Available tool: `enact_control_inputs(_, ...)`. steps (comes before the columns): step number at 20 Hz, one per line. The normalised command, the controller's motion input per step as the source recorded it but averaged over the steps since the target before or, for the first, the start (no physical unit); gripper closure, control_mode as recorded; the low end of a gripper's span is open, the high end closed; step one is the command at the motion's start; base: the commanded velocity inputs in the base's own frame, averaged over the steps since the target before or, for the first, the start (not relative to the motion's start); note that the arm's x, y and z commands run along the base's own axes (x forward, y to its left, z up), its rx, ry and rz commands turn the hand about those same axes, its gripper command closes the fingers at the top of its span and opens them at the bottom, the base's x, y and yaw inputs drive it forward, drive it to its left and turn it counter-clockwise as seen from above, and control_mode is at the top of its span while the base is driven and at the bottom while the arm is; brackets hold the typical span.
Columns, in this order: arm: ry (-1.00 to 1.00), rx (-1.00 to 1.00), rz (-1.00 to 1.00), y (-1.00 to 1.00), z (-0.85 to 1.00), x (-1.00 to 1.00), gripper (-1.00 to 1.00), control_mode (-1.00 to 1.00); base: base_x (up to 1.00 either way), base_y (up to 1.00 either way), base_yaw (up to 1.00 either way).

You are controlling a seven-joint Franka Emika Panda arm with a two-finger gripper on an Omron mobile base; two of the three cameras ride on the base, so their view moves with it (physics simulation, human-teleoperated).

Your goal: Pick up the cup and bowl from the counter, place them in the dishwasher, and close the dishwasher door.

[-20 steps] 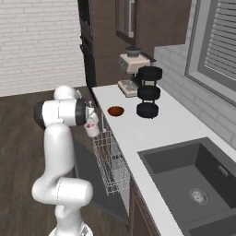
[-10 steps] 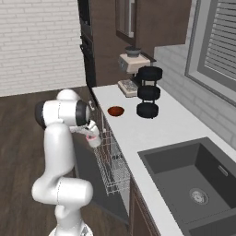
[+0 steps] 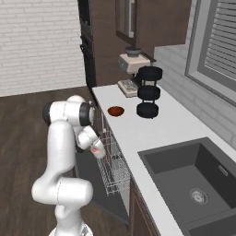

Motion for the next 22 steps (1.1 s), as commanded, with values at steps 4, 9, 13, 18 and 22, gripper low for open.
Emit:
enact_control_inputs(4,-0.10,0.00,-0.05,-0.33,-0.32,0.06,1.00,-1.00,0.00,0.00,0.00)
enact_control_inputs(9,-0.15,-0.01,-0.10,-0.13,-0.09,0.01,1.00,-1.00,0.00,0.00,0.00)
enact_control_inputs(13,-0.02,-0.01,-0.10,-0.08,-0.19,0.06,1.00,-1.00,0.00,0.00,0.00)
enact_control_inputs(18,0.04,0.00,-0.08,-0.07,-0.45,0.03,1.00,-1.00,0.00,0.00,0.00)
enact_control_inputs(22,0.02,0.00,-0.05,0.00,-0.27,0.00,1.00,-1.00,0.00,0.00,0.00)
